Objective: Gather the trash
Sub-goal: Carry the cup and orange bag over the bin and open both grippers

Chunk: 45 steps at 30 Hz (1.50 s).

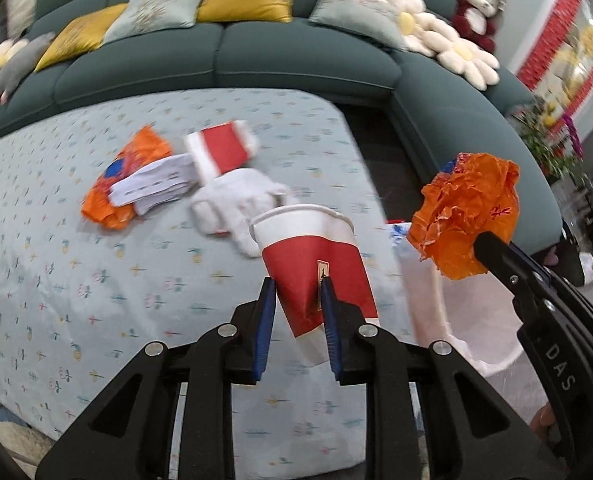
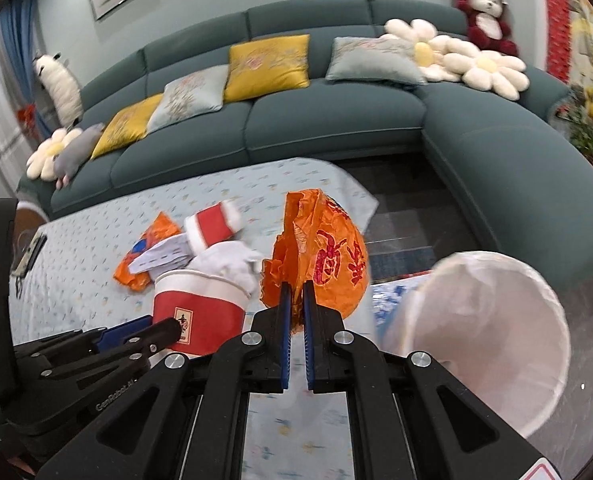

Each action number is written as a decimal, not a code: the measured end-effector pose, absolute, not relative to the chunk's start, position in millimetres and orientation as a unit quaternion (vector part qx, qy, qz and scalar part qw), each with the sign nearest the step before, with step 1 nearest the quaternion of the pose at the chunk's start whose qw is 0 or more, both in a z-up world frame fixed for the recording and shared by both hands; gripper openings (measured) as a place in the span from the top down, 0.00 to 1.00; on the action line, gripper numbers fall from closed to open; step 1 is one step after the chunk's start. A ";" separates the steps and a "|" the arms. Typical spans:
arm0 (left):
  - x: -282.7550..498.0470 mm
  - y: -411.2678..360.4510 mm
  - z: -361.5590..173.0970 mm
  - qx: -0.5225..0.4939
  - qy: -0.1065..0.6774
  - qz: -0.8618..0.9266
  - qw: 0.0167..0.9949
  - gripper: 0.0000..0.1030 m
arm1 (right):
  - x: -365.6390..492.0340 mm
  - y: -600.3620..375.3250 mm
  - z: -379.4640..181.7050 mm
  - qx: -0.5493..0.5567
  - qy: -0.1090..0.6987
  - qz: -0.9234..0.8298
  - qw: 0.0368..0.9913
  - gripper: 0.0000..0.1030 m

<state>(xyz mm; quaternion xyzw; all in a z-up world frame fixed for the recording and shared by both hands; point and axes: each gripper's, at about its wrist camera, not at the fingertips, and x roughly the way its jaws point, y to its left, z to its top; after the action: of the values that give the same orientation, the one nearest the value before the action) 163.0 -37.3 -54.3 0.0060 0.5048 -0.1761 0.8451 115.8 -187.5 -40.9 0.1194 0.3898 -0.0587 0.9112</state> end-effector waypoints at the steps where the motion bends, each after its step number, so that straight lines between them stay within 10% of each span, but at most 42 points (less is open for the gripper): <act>1: 160.0 -42.7 -51.9 0.009 0.503 -0.180 0.845 0.78 | 110.3 -195.1 -39.3 0.123 0.387 -0.065 0.912 0.95; 27: 86.8 -207.4 -35.8 0.097 0.485 -0.301 0.815 0.78 | 8.9 -330.9 -51.7 0.193 0.360 -0.172 0.896 0.94; 38: 84.9 -211.2 -40.7 0.096 0.491 -0.289 0.816 0.61 | 2.6 -335.1 -51.4 0.202 0.351 -0.188 0.895 0.65; 45: 90.7 -196.9 -37.8 0.085 0.491 -0.277 0.822 0.60 | 6.6 -328.0 -47.9 0.195 0.353 -0.182 0.897 0.64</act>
<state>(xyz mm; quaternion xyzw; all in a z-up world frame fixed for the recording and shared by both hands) 90.7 -196.9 -37.8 0.0848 0.4906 -0.2765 0.8220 6.6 -328.0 -47.9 0.1955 0.3531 -0.1818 0.8967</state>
